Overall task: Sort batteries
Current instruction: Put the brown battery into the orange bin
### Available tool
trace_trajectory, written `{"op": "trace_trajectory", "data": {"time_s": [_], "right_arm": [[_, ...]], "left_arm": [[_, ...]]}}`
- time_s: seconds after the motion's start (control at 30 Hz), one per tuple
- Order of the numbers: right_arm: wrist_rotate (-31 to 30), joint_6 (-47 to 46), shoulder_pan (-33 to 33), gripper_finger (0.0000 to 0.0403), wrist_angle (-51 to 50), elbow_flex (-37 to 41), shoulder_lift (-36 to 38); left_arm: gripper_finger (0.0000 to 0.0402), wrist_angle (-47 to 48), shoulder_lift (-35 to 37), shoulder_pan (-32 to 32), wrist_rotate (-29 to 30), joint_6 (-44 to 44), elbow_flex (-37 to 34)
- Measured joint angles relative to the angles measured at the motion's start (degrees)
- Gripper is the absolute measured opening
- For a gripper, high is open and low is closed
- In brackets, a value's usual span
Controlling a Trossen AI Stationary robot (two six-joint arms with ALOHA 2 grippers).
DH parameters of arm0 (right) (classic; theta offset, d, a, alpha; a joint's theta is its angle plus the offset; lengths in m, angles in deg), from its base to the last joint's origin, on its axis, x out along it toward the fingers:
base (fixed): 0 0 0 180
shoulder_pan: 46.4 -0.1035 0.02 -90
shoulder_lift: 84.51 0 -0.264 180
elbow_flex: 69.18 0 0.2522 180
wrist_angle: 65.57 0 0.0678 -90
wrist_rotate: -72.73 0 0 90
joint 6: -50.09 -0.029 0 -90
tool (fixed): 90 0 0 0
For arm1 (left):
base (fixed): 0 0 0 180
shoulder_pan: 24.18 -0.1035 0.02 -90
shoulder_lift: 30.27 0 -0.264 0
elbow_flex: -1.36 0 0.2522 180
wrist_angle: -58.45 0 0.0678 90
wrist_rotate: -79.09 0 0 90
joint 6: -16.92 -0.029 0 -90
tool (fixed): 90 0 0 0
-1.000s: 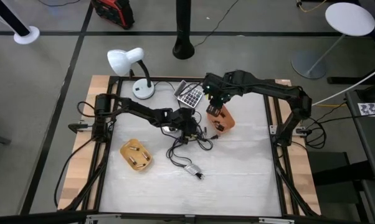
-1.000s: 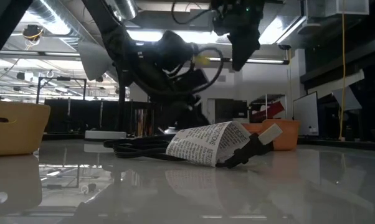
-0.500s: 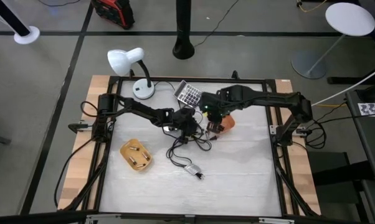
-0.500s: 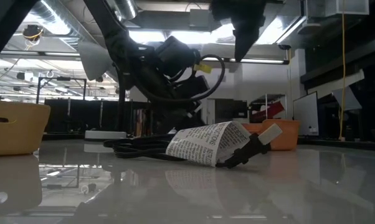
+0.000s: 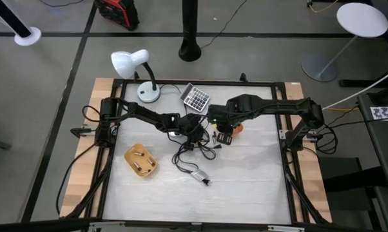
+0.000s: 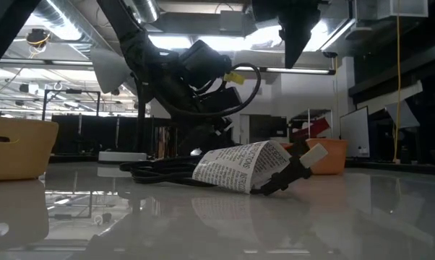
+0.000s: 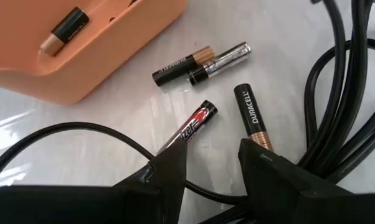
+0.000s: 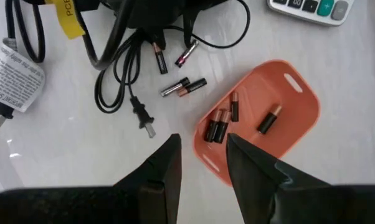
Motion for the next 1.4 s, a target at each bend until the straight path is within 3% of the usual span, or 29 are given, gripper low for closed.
{"op": "trace_trajectory", "data": {"time_s": [0.93, 1.4], "right_arm": [[0.2, -1.3, -1.4, 0.012, -0.2, 0.0, 0.0], [0.2, -0.9, -1.4, 0.012, -0.2, 0.0, 0.0]], "left_arm": [[0.0143, -2.0, -0.4, 0.1, -0.6, 0.1, 3.2], [0.0143, -2.0, -0.1, 1.9, -0.4, 4.8, 3.3]]}}
